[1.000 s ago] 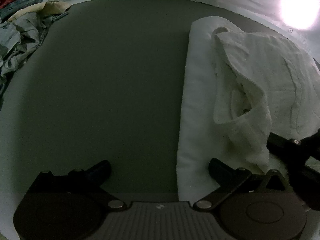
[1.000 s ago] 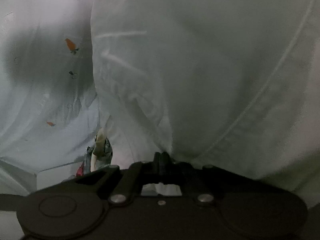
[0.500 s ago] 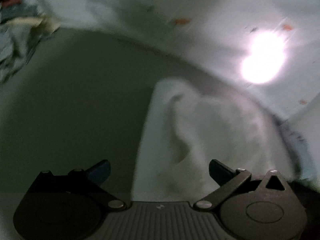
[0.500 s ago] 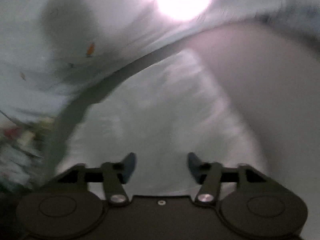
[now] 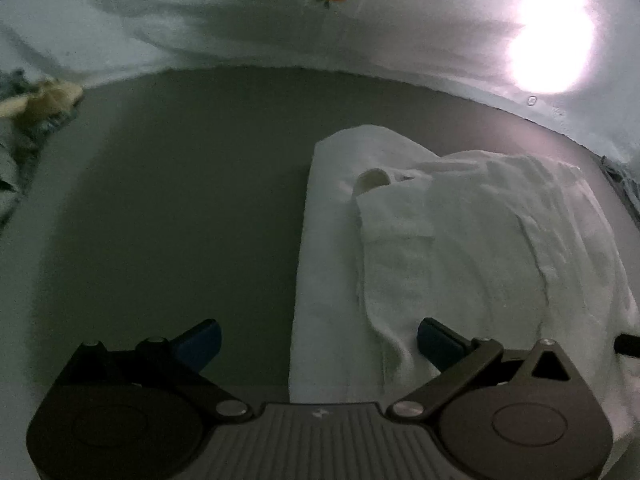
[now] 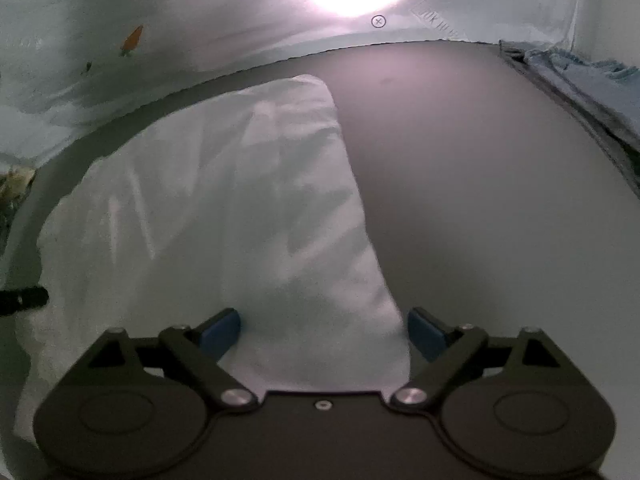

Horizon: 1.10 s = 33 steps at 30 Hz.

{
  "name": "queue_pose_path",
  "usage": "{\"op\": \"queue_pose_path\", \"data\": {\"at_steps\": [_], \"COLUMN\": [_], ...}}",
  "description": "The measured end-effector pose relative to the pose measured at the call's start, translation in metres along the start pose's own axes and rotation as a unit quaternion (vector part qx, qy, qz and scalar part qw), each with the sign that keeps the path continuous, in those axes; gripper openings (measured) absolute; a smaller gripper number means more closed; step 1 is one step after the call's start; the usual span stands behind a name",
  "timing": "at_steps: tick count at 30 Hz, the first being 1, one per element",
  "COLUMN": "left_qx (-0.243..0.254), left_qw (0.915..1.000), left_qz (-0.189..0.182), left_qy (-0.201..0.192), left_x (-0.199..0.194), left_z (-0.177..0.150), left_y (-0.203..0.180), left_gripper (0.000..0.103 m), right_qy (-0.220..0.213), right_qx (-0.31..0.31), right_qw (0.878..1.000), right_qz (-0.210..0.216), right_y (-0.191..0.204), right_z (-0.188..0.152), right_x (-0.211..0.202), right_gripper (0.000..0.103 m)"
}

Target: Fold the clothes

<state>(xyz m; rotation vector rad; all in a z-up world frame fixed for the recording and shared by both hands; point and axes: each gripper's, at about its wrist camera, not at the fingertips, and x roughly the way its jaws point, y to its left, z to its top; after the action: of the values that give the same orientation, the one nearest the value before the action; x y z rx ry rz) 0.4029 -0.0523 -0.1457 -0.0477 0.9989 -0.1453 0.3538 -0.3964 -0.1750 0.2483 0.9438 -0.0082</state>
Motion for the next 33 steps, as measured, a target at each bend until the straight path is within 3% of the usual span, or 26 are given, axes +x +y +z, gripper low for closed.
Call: {"op": "queue_pose_path", "data": {"at_steps": [4,6,10,13,15,16,18,19,20,21,24,27,30,33], "left_qx": [0.047,0.056,-0.019,-0.033,-0.039,-0.042,-0.063,-0.071,-0.067,-0.056,-0.051,-0.062,-0.06,-0.058], "left_qw": [0.9988,0.998,0.9969,0.9972,0.9969,0.9966,0.9943,0.9934,0.994,0.9951,0.9957,0.9934,0.9905,0.9863], "left_qz": [-0.012,-0.018,-0.054,-0.046,-0.05,-0.052,-0.073,-0.078,-0.075,-0.07,-0.071,-0.096,-0.122,-0.15], "left_qy": [0.013,0.022,0.055,0.049,0.048,0.047,0.046,0.045,0.044,0.041,0.029,0.007,-0.016,-0.035], "left_x": [0.022,0.029,0.047,0.047,0.046,0.045,0.04,0.038,0.035,0.033,0.023,0.008,-0.006,-0.018], "left_z": [0.018,0.023,0.032,0.031,0.032,0.032,0.035,0.035,0.036,0.036,0.037,0.035,0.032,0.03], "left_y": [-0.004,-0.005,0.007,0.004,0.002,0.001,0.001,0.0,-0.003,-0.007,-0.011,-0.006,-0.003,0.0], "left_gripper": [0.103,0.103,0.103,0.102,0.1,0.09,0.069,0.062,0.059,0.054,0.039,0.026,0.022,0.021], "right_qy": [0.01,0.027,0.066,0.065,0.068,0.069,0.071,0.071,0.073,0.075,0.074,0.061,0.043,0.018], "right_qx": [-0.018,-0.024,-0.045,-0.077,-0.036,-0.017,0.02,0.044,0.082,0.123,0.238,0.328,0.422,0.461], "right_qw": [0.999,0.998,0.994,0.99,0.99,0.99,0.987,0.985,0.98,0.974,0.945,0.91,0.859,0.832], "right_qz": [0.039,0.055,0.079,0.098,0.119,0.125,0.141,0.151,0.163,0.176,0.212,0.245,0.288,0.306], "right_y": [-0.01,-0.012,-0.008,-0.001,-0.003,-0.004,-0.009,-0.013,-0.018,-0.024,-0.039,-0.043,-0.039,-0.025], "right_z": [0.033,0.052,0.075,0.082,0.083,0.085,0.087,0.087,0.086,0.084,0.075,0.062,0.042,0.026], "right_x": [0.027,0.046,0.072,0.079,0.077,0.076,0.072,0.068,0.066,0.063,0.055,0.041,0.021,-0.003], "right_gripper": [0.092,0.101,0.103,0.101,0.092,0.09,0.064,0.055,0.038,0.029,0.025,0.023,0.022,0.021]}}
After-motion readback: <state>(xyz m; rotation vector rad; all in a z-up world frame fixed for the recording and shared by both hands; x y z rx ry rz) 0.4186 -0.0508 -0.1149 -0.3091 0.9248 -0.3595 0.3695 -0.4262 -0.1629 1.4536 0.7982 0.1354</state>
